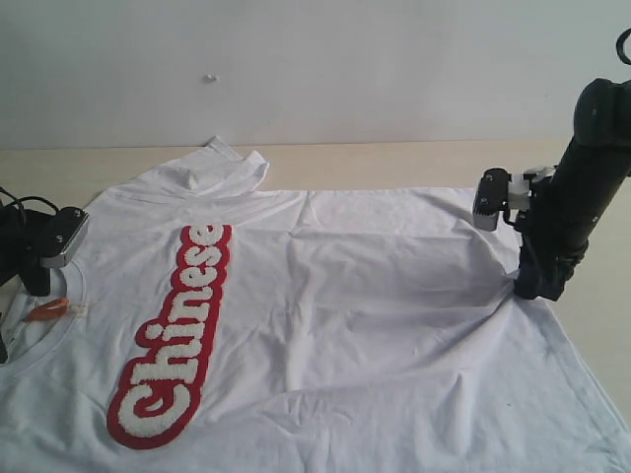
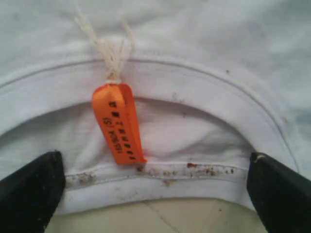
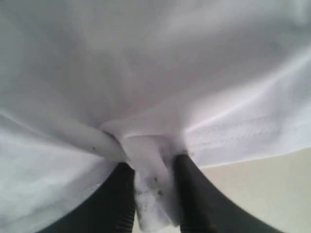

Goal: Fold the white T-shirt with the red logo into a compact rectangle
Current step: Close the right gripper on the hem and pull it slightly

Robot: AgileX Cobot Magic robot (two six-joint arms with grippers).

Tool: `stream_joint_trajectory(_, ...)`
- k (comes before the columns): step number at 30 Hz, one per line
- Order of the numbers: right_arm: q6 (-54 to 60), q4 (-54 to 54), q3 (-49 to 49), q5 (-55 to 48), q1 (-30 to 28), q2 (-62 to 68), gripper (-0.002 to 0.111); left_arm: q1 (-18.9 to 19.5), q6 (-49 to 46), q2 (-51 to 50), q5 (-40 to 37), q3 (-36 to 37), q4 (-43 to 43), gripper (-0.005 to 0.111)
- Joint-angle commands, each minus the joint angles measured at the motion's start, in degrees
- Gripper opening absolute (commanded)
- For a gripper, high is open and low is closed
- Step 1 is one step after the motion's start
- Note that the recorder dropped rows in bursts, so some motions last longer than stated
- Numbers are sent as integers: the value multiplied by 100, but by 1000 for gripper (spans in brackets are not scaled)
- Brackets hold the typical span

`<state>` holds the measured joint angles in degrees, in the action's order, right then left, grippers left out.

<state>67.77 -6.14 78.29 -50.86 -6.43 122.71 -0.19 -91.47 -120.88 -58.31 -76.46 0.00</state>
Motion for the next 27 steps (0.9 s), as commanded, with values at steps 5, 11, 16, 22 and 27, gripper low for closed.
stream_joint_trajectory(5, -189, 1128, -74, -398, -20, 149, 3, 36, 6, -230, -8, 95, 63, 99)
stream_joint_trajectory(11, -102, 1128, -74, -489, -20, 149, 0, 36, 6, -230, -8, 95, 63, 99)
stream_joint_trajectory(16, -80, 1128, -74, -351, -20, 149, 0, 36, 6, -230, -8, 95, 63, 99)
stream_joint_trajectory(22, -80, 1128, -74, -134, -20, 149, 0, 36, 6, -230, -8, 95, 63, 99)
stream_joint_trajectory(27, -80, 1103, -74, -133, -20, 149, 0, 36, 6, -230, -8, 95, 63, 99)
